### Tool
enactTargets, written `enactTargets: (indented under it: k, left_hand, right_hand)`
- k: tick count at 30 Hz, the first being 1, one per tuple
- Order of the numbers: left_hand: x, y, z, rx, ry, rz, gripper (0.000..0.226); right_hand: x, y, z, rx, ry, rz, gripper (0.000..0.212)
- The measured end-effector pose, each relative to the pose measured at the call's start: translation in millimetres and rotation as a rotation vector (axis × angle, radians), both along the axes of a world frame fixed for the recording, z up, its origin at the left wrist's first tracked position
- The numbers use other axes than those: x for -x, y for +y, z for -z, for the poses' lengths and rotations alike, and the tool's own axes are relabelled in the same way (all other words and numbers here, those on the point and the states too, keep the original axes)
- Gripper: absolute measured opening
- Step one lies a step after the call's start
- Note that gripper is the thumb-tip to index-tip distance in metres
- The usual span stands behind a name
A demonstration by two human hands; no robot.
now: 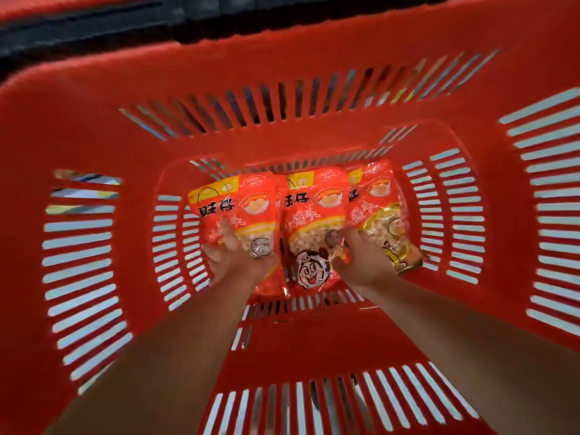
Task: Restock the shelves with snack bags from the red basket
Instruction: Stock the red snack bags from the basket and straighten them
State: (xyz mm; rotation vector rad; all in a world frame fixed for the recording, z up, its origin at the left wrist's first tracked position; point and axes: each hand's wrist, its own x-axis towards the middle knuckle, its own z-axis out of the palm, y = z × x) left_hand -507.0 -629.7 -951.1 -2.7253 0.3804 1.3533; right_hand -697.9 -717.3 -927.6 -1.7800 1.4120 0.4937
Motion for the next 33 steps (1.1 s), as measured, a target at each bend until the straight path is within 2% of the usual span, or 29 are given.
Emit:
enactTargets:
  k: [3, 7, 10, 14, 18, 21, 25, 28, 32, 33]
  left_hand:
    - [-4, 7, -4, 0.031, -0.011, 0.103, 0.121]
    - [-17, 13, -9, 0.143, 0.021, 0.119, 0.108]
    - [-23, 20, -11, 0.186, 0.064, 0.125, 0.106]
    - [-23, 23, -8, 0.205, 0.087, 0.12, 0.106]
    - [-27, 25, -6, 0.212, 0.133, 0.081, 0.108]
    - [-32, 27, -14, 0.219, 0.252, -0.016, 0.113]
    - [-32, 24, -51, 0.199, 0.367, -0.165, 0.119]
    - [-35, 16, -96, 0.215, 0.381, -0.176, 0.119]
    - [-42, -7, -191, 0.278, 0.293, -0.072, 0.107]
    - [-44, -13, -216, 0.298, 0.267, -0.046, 0.104]
  right_hand:
    - [0, 4, 6, 0.004, 0.049, -0.018, 0.051]
    - [-4, 11, 19, 0.055, 0.114, 0.033, 0.054]
    - [-20, 19, 38, 0.036, 0.158, 0.117, 0.074]
    - [-58, 37, 68, -0.028, 0.313, 0.185, 0.118]
    - [-65, 44, 83, 0.017, 0.427, 0.176, 0.126]
    - [-51, 28, 71, 0.006, 0.376, 0.16, 0.117]
    - [-33, -8, 14, -0.126, 0.237, 0.215, 0.078]
    - [-24, -26, -48, -0.149, 0.163, 0.314, 0.058]
    - [-8, -34, -146, -0.117, 0.005, 0.484, 0.025]
    - [-4, -34, -170, -0.098, -0.016, 0.519, 0.025]
